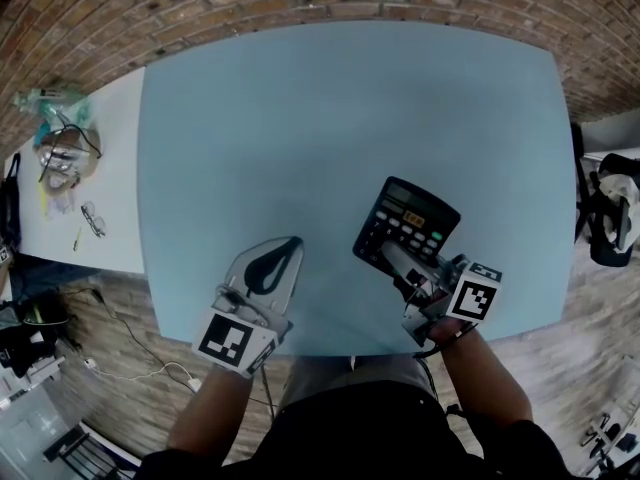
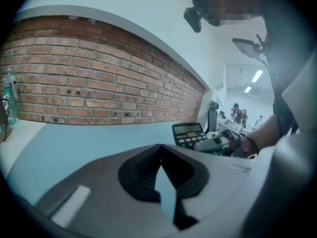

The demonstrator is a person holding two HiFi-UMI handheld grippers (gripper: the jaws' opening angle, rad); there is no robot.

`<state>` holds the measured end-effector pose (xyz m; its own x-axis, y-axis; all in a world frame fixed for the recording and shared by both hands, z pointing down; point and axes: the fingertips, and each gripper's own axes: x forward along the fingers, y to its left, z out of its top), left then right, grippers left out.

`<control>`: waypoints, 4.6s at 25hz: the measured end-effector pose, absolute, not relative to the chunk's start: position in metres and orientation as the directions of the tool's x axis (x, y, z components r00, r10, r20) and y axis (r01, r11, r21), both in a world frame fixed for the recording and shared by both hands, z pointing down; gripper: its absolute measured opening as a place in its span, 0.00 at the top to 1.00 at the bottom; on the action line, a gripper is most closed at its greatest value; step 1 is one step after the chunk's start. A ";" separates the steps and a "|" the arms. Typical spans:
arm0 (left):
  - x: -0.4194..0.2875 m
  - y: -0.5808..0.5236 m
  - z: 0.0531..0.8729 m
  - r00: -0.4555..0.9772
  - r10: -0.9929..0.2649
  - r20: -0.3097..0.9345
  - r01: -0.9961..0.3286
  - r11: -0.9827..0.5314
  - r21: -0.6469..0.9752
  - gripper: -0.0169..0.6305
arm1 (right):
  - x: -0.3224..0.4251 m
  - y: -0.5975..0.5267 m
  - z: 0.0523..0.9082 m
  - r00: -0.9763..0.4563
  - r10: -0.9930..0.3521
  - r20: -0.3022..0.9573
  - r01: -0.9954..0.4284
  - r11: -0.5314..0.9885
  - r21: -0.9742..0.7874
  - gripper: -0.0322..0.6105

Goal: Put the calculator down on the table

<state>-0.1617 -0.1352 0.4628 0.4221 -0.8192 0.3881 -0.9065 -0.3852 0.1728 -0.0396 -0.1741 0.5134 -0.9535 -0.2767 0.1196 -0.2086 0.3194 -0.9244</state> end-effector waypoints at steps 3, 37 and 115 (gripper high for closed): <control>-0.161 -0.135 0.467 0.418 -0.816 0.399 -0.908 -0.379 0.178 0.97 | -0.039 -0.174 0.515 -0.955 -0.272 0.119 -0.205 0.314 -0.927 0.84; -0.167 -0.141 0.491 0.399 -0.804 0.441 -0.917 -0.348 0.195 0.97 | -0.039 -0.177 0.557 -0.957 -0.240 0.165 -0.222 0.236 -0.946 0.84; -0.186 -0.101 0.476 0.279 -0.859 0.429 -0.956 -0.204 0.212 0.97 | -0.048 -0.168 0.617 -0.948 -0.141 0.286 -0.296 0.061 -0.953 0.83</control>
<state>-0.1858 -0.1012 0.4758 0.2787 -0.8591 0.4293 -0.9557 -0.2040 0.2122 -0.0482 -0.1677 0.6166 -0.9479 -0.1411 0.2855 -0.2962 0.0608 -0.9532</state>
